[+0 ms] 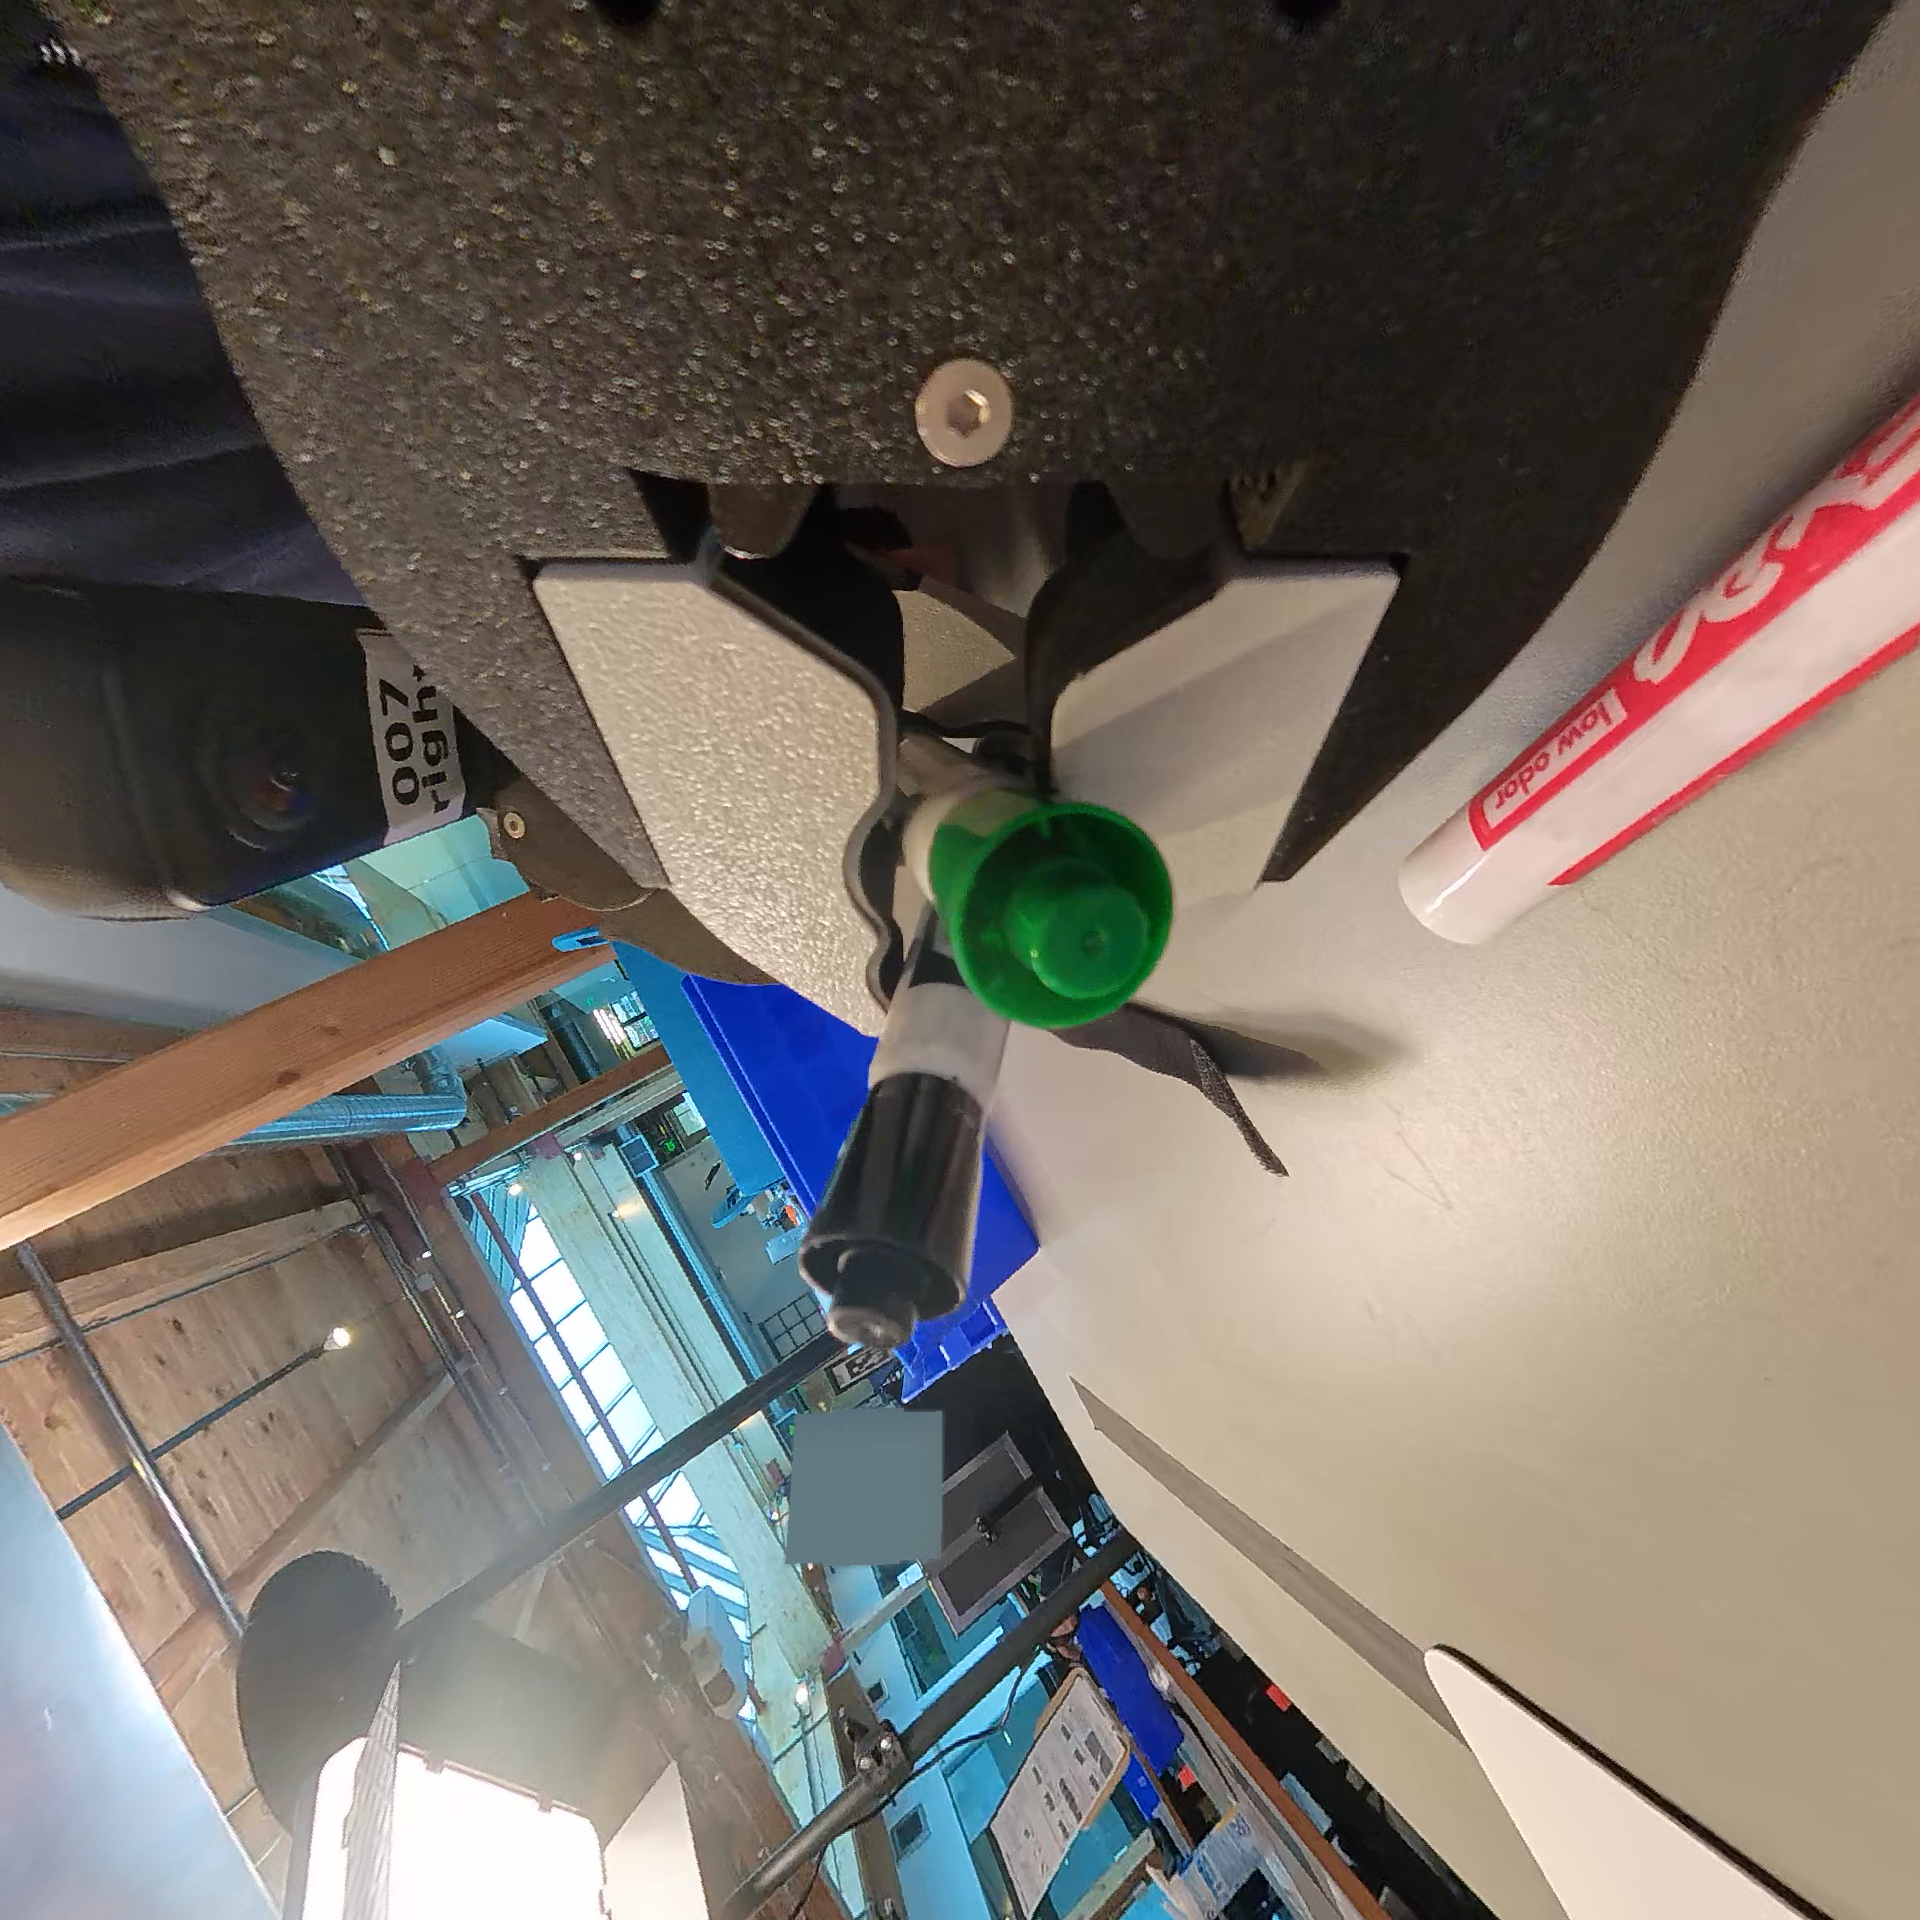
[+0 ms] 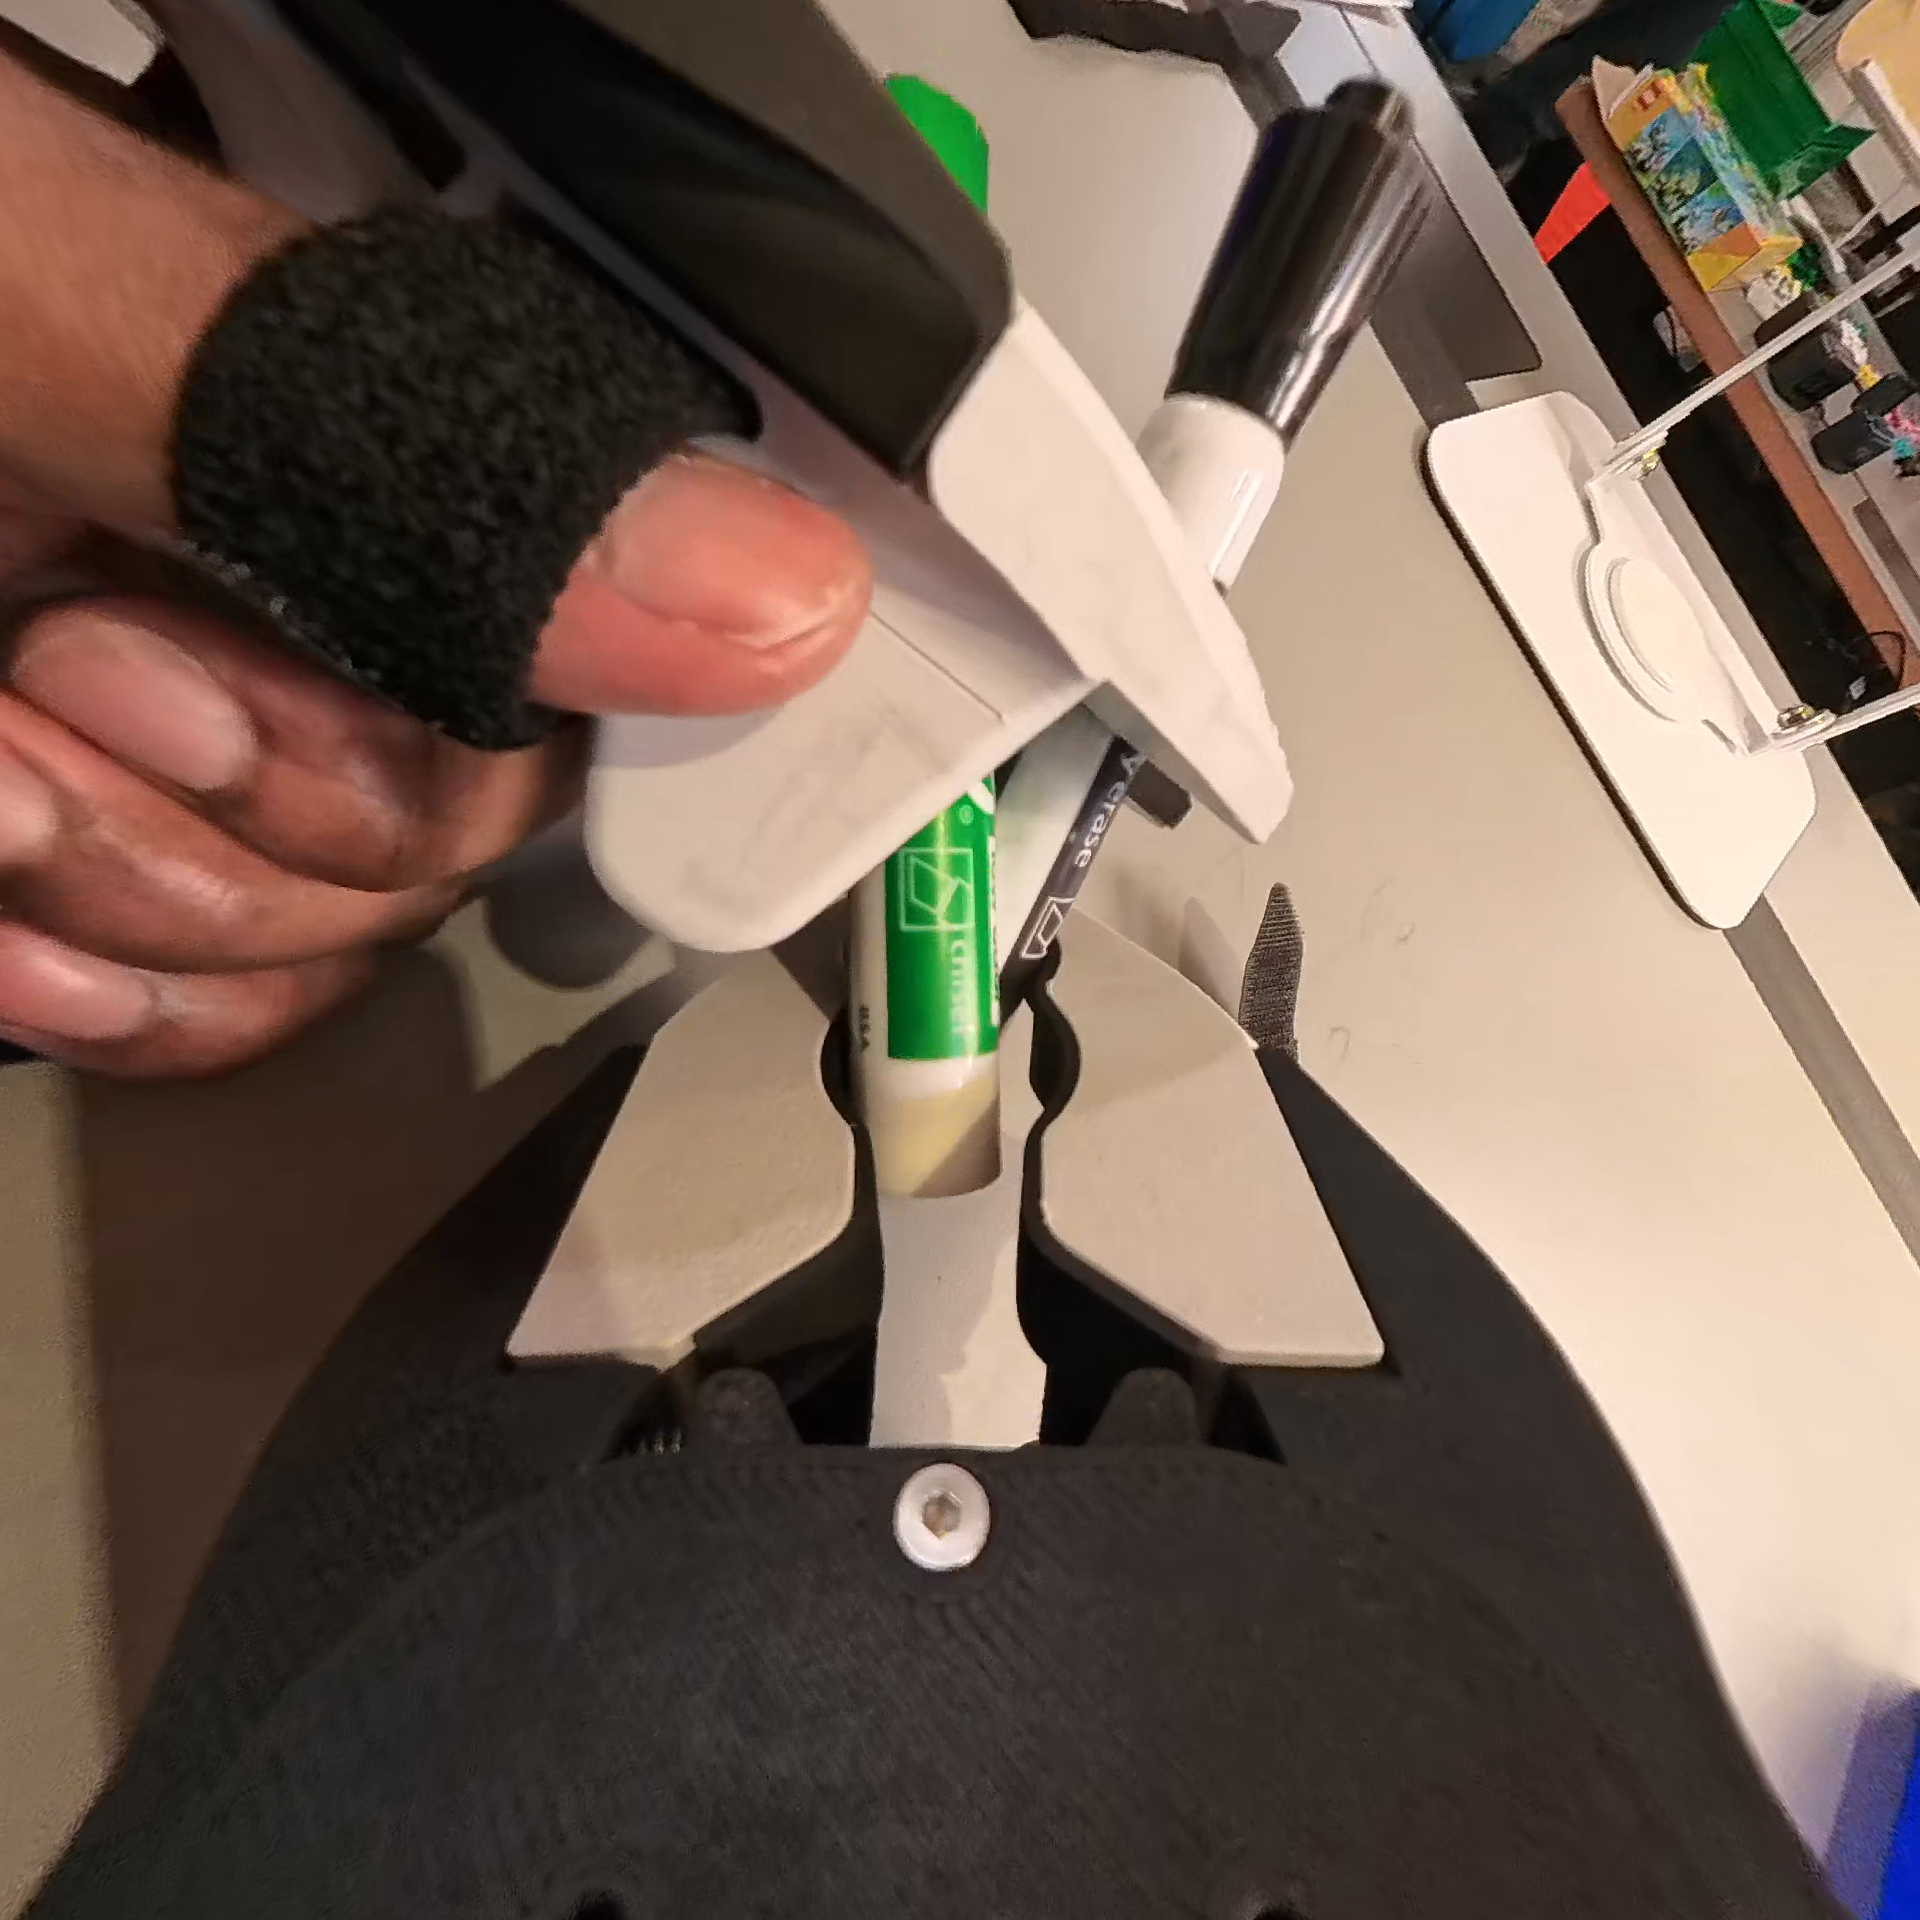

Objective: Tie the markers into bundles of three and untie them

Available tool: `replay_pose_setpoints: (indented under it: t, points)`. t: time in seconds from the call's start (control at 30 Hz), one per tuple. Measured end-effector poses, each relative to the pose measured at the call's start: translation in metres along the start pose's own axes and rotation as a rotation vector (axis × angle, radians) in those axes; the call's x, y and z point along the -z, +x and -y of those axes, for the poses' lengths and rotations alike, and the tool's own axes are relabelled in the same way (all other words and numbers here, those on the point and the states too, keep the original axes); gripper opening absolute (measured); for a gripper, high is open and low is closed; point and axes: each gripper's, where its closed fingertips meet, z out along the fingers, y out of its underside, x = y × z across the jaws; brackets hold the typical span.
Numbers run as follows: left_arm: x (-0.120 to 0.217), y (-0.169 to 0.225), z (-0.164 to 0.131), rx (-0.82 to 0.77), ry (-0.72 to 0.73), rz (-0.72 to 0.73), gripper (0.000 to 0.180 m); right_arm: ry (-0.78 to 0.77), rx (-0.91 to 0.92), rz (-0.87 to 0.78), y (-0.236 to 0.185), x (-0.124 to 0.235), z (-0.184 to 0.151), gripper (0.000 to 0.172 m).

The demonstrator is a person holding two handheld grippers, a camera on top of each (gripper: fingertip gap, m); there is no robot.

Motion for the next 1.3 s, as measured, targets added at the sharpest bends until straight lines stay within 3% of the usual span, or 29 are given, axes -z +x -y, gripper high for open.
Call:
replay_pose_setpoints:
  t: [0.17, 0.43, 0.7, 1.03, 1.3]
  points:
    - [-0.003, 0.0, -0.005, -0.059, -0.048, 0.021, 0.028, 0.016, 0.007, 0.057, -0.005, 0.002, 0.001, 0.023]
    - [-0.006, 0.012, -0.007, -0.072, -0.094, -0.055, 0.045, 0.086, -0.216, 0.273, -0.012, 0.006, 0.006, 0.017]
    - [-0.004, 0.021, -0.002, -0.129, -0.136, -0.16, 0.045, 0.141, -0.408, 0.47, -0.015, 0.016, 0.014, 0.016]
    - [-0.003, 0.024, -0.011, -0.216, -0.236, -0.212, 0.045, 0.142, -0.346, 0.485, -0.014, 0.02, 0.01, 0.017]
    - [-0.001, 0.029, -0.016, -0.256, -0.289, -0.256, 0.044, 0.172, -0.37, 0.598, -0.018, 0.027, 0.012, 0.017]
